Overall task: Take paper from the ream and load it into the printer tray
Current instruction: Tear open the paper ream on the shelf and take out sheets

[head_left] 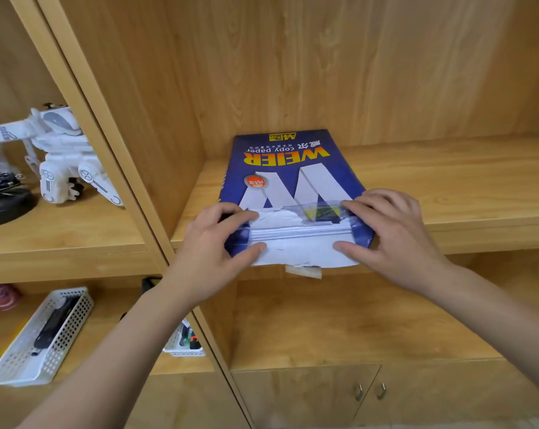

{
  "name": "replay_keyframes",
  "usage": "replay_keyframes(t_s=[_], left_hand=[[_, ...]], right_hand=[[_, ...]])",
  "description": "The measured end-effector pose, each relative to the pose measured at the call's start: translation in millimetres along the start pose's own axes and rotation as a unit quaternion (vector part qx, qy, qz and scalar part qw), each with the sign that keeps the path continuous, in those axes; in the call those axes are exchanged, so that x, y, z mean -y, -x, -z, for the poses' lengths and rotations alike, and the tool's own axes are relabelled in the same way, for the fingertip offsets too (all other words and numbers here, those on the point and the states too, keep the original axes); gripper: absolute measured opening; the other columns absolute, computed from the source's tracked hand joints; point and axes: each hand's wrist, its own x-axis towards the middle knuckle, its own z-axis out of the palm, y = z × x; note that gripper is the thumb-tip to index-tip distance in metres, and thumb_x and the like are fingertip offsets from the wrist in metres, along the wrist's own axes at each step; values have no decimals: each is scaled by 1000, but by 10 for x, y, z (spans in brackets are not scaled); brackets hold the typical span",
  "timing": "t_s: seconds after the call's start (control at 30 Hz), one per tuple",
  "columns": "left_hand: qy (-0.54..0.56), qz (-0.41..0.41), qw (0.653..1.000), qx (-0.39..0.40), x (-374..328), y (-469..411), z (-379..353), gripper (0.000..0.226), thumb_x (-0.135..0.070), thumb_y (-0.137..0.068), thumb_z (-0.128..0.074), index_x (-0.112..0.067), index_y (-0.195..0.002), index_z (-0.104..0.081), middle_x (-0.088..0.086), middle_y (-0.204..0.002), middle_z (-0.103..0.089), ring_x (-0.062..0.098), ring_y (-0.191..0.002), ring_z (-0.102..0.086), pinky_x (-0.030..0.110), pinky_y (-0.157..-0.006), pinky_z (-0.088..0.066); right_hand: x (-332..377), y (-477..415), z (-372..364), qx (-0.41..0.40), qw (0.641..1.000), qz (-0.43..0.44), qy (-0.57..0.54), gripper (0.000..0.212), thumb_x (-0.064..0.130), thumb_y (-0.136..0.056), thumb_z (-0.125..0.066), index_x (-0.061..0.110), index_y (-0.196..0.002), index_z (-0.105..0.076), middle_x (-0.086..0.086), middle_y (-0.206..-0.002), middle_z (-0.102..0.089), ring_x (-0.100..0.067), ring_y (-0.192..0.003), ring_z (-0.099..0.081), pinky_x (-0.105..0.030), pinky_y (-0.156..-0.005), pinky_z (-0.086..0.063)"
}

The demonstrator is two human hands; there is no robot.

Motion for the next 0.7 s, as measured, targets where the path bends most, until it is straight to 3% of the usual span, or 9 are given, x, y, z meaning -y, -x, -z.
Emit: replay_keyframes(t_s=[0.07, 0.17, 0.33, 0.4, 0.57, 0.7], left_hand=[[-38, -13, 999, 1, 23, 40, -34, 60, -57, -80, -59, -22, -129, -65, -2, -129, -53, 17, -125, -47, 46, -107, -38], [-83, -33, 996, 10, 62, 77, -71, 62, -55, -82, -58, -20, -133, -63, 4, -139, -50, 24, -130, -46, 54, -107, -37], [-87, -24, 996, 19, 71, 79, -68, 63, -58, -83, -54, -24, -137, -58, -1, -143, -48, 20, -136, -40, 51, -112, -32], [-82, -21, 996, 22, 65, 71, -57, 63, -59, -83, -53, -26, -137, -58, -3, -142, -50, 18, -138, -39, 51, -112, -32], [-82, -12, 997, 12, -4, -3, 19, 59, -63, -82, -47, -30, -128, -65, -10, -138, -54, 12, -134, -39, 38, -112, -23], [-94, -29, 995, 14, -44, -95, 53, 51, -58, -83, -49, -27, -117, -69, -9, -135, -58, 15, -130, -43, 39, -112, -23]], right_hand=[[19, 35, -34, 6, 1000, 0, 8, 66, 58, -79, -56, 11, -124, -63, -2, -118, -63, -26, -122, -47, -45, -102, -30], [61, 62, -70, 4, 1000, -3, 7, 63, 55, -80, -54, 11, -124, -62, -4, -120, -60, -26, -124, -44, -44, -103, -28], [73, -52, 9, -5, 996, -45, -74, 56, 57, -77, -56, 15, -113, -69, 0, -120, -59, -20, -125, -41, -35, -106, -22], [117, -105, 82, -27, 992, -43, -116, 47, 49, -77, -62, 16, -109, -70, 0, -122, -58, -19, -125, -40, -37, -108, -26], [214, -171, 151, -42, 990, 64, -116, 20, 28, -82, -69, 17, -99, -72, 3, -119, -64, -23, -126, -47, -46, -104, -33], [227, -174, 132, -18, 990, 112, -81, 21, 30, -88, -61, 21, -101, -74, 8, -115, -69, -20, -122, -52, -42, -105, -30]])
